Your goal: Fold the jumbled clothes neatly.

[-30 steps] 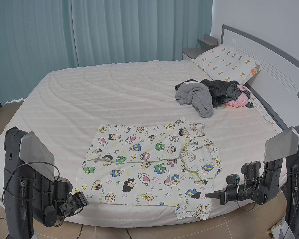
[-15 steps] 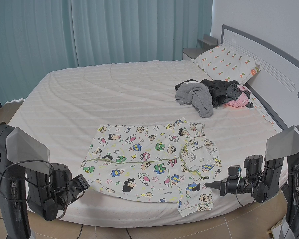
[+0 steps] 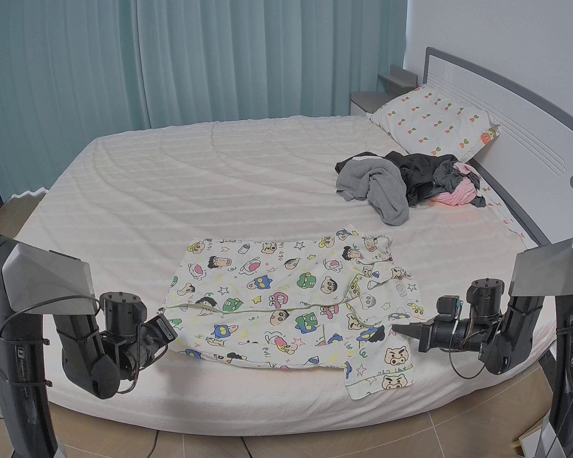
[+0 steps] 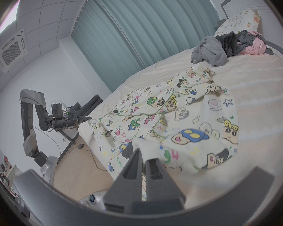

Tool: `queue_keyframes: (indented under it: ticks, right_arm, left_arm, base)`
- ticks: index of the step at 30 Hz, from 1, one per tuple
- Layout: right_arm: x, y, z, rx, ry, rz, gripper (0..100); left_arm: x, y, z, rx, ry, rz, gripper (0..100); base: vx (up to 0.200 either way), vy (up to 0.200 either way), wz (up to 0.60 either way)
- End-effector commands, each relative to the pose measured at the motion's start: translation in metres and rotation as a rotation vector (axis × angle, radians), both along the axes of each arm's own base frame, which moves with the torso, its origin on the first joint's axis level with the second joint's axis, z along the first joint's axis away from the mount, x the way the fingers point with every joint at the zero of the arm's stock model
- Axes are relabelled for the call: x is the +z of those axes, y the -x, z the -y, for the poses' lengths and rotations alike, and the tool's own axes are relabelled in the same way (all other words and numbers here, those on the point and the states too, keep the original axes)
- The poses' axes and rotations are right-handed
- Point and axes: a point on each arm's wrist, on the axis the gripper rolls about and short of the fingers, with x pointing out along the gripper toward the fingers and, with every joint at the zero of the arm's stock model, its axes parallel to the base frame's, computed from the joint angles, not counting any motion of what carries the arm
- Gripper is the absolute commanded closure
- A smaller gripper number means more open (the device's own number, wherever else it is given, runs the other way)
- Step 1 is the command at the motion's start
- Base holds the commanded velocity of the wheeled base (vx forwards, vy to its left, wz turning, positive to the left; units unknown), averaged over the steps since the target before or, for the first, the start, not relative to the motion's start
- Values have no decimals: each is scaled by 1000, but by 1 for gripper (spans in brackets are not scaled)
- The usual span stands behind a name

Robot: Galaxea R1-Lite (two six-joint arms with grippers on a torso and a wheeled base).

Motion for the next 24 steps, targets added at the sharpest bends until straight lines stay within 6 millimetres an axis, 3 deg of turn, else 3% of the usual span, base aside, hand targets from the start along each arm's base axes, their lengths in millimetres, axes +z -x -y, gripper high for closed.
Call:
queue_keyframes:
  ticks: [1, 4, 14, 22, 24]
  right_arm:
    - [9, -18, -1, -35, -20, 37, 100]
    - [13, -25, -1, -56, -40, 48, 100]
    - [19, -31, -1, -64, -58, 65, 100]
    - [26, -31, -1, -73, -79, 64, 100]
    - [26, -26, -1, -69, -78, 55, 100]
  left_arm:
    - [12, -27, 0, 16, 9, 46, 100]
    - [15, -40, -3, 34, 12, 32, 100]
    - [30, -54, -6, 56, 24, 33, 100]
    - [51, -53, -8, 61, 31, 33, 100]
    - [58, -45, -7, 46, 34, -5, 100]
  base:
    - [0, 0, 0]
    - [0, 0, 0]
    - [0, 0, 0]
    - [0, 0, 0]
    - [0, 0, 0]
